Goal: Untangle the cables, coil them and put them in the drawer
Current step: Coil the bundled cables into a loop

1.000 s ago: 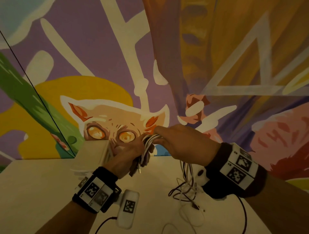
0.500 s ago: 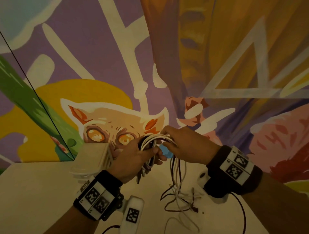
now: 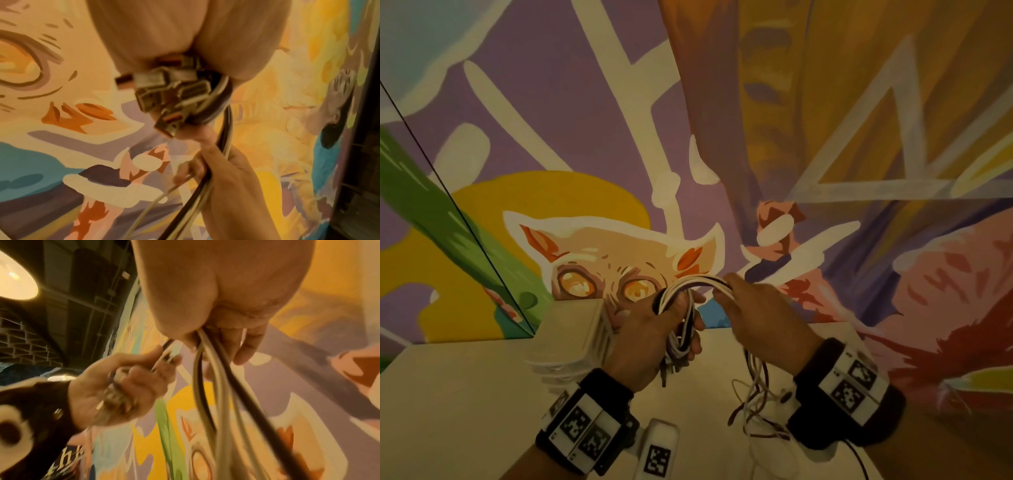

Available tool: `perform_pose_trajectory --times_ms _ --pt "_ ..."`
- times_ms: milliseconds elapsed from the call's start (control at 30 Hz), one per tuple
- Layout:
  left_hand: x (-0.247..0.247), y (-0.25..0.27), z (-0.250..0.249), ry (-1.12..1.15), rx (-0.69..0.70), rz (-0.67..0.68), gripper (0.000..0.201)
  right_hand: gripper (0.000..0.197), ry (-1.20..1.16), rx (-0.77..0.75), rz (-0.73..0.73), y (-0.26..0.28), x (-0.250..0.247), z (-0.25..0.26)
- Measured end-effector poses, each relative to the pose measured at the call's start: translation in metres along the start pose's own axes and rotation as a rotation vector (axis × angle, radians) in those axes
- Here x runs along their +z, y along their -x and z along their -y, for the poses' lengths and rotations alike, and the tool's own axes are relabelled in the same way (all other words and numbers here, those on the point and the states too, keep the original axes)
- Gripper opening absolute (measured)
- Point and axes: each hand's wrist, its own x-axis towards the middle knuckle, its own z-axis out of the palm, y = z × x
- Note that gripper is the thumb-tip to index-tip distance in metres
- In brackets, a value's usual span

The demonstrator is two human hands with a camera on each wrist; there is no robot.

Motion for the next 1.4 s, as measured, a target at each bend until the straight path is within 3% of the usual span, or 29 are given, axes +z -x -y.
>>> perform_pose_trajectory --times_ms 167,300,500,600,667,700,800,867,933,1000,1067,1100,1167,1233,1333,1400 --pt "0.013 -0.004 0.007 0.046 -0.041 -0.126 0.039 0.018 0.181 0.089 0.149 0.006 0.021 0.024" --pt "0.020 -0.009 0.008 0.108 -0.101 -0.146 0.057 0.018 0.286 0.032 0.127 0.002 0.019 0.035" --pt "0.031 -0.008 0.015 0.313 -0.147 -0.224 0.047 0.024 0.349 0.010 0.136 -0.001 0.030 0.029" --pt "0.012 -0.013 0.002 0.371 -0.104 -0.303 0.018 0.013 0.044 0.021 0.248 0.003 0.032 0.011" --pt "-0.015 -0.019 -0.015 0.462 -0.068 -0.362 0.015 0.014 -0.249 0.107 0.310 0.011 0.029 -0.012" --pt "-0.029 -0.021 -0.026 0.506 -0.048 -0.388 0.020 0.016 -0.255 0.122 0.308 0.013 0.025 -0.024" --pt "-0.057 -0.026 -0.057 0.467 0.036 -0.475 0.024 0.015 0.075 0.117 0.203 0.009 0.001 -0.060" --pt "-0.062 -0.027 -0.069 0.432 0.105 -0.497 0.020 0.022 0.287 0.095 0.153 0.002 -0.013 -0.075" --pt "-0.060 -0.029 -0.072 0.398 0.141 -0.523 0.018 0.029 0.357 0.144 0.249 -0.003 -0.017 -0.084" --pt "-0.050 -0.029 -0.066 0.349 0.120 -0.521 0.016 0.060 0.295 0.161 0.366 -0.002 -0.017 -0.085" --pt "-0.033 -0.028 -0.053 0.308 0.068 -0.451 0.016 0.096 0.111 0.095 0.333 -0.002 -0.016 -0.070" --pt "-0.022 -0.027 -0.047 0.272 0.045 -0.401 0.017 0.103 -0.023 0.059 0.290 -0.004 -0.013 -0.053" --pt "-0.001 -0.024 -0.036 0.204 -0.002 -0.336 0.019 0.094 -0.297 0.007 0.259 -0.011 0.002 -0.017" --pt "0.007 -0.024 -0.028 0.188 -0.035 -0.330 0.020 0.070 -0.473 -0.009 0.246 -0.015 0.026 0.005" --pt "-0.004 -0.025 -0.024 0.263 -0.024 -0.333 0.018 0.037 -0.491 0.092 0.146 -0.009 0.045 0.013" --pt "-0.015 -0.024 -0.026 0.346 -0.009 -0.365 0.018 0.030 -0.466 0.100 0.060 0.000 0.049 0.014"
